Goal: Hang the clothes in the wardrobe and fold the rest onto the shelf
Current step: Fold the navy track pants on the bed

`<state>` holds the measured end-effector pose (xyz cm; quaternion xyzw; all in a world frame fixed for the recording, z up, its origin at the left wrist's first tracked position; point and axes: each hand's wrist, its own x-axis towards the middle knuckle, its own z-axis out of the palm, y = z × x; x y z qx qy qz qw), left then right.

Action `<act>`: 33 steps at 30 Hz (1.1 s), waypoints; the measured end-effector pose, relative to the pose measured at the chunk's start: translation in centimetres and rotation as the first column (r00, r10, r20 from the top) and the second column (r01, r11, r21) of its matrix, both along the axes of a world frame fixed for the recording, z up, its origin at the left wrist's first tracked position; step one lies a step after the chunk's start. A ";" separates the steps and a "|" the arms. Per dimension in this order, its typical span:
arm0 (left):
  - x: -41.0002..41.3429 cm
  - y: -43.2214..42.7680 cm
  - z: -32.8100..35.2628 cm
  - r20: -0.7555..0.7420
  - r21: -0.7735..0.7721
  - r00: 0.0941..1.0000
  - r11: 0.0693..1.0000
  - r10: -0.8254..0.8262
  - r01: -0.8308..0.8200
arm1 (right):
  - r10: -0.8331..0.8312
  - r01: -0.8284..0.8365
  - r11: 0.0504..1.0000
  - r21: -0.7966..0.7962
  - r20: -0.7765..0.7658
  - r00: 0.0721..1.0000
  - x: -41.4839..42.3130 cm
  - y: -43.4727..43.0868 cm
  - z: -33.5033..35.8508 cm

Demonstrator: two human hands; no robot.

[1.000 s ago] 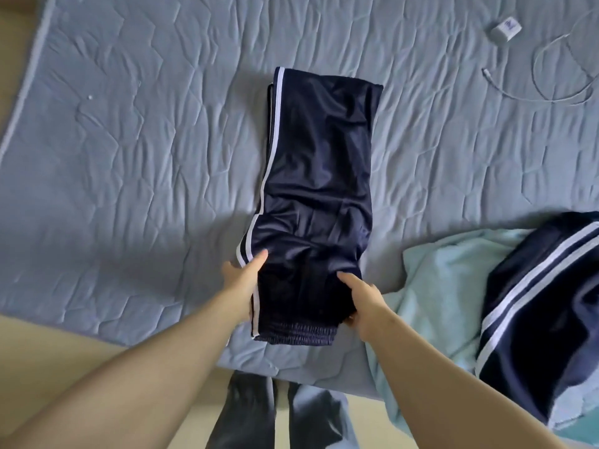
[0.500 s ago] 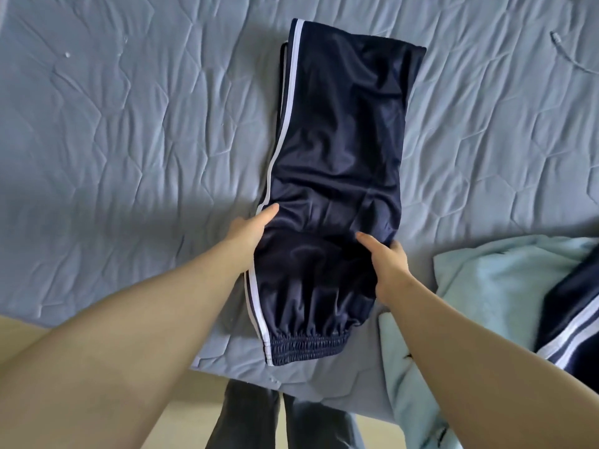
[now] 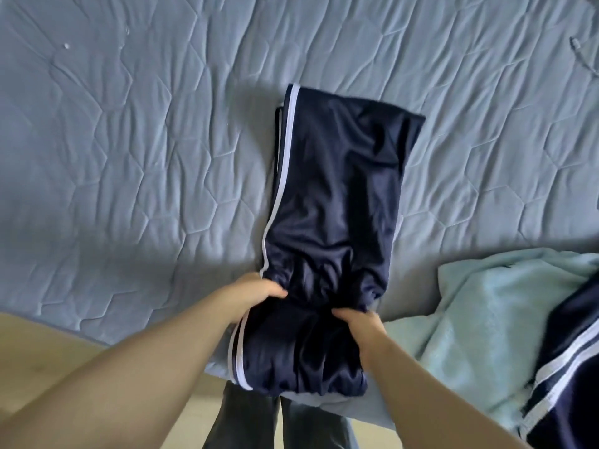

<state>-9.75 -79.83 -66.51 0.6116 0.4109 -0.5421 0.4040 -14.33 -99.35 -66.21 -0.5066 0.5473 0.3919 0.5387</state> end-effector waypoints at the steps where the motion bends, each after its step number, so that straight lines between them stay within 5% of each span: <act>1: -0.8 0.2 0.1 -0.016 0.021 1.000 1.000 -0.014 0.015 | -0.009 0.010 1.000 0.013 -0.031 0.999 -1.0 0.0 0.5; 3: -1.3 0.5 0.4 0.022 0.034 1.000 0.999 0.002 -0.003 | -0.027 0.027 1.000 0.004 -0.030 0.999 -1.4 0.0 0.9; 7: 2.3 0.2 0.5 0.313 0.005 0.936 0.986 0.159 -0.169 | -0.105 0.157 0.960 -0.231 0.223 0.969 2.6 -0.6 0.5; 10: 7.3 -0.6 -0.1 0.488 0.119 0.867 0.975 0.105 -0.185 | 0.051 0.082 0.926 -0.368 0.337 0.940 7.5 -1.4 0.4; 14: 13.2 -1.8 -0.6 0.629 0.161 0.777 0.974 0.024 -0.161 | 0.101 0.063 0.939 -0.337 0.447 0.889 13.5 -1.9 -0.2; 19: 17.4 -3.0 -1.3 0.561 0.442 0.771 0.896 -0.301 0.029 | 0.129 0.111 0.913 -0.392 0.536 0.834 18.3 -2.3 -1.5; 22: 17.8 -3.2 -1.9 0.570 0.400 0.796 0.915 -0.204 -0.052 | 0.259 0.067 0.843 -0.534 0.513 0.818 19.3 -2.4 -1.7; 24: 17.5 -3.3 -1.7 0.676 0.327 0.729 0.929 -0.104 -0.171 | 0.396 -0.007 0.777 -0.630 0.479 0.783 19.4 -2.7 -1.8; 26: 17.0 -3.7 -1.1 0.740 0.328 0.654 0.933 -0.155 -0.151 | 0.417 -0.040 0.800 -0.599 0.506 0.755 19.4 -2.9 -1.9; 31: 16.7 -6.4 0.4 0.781 0.205 0.551 0.954 -0.294 0.218 | 0.158 0.008 0.952 -0.307 0.510 0.845 19.6 -3.2 -2.1; 33: 16.8 -7.3 0.1 0.775 0.228 0.545 0.946 -0.320 0.231 | 0.108 0.024 0.967 -0.253 0.495 0.862 19.8 -3.6 -2.2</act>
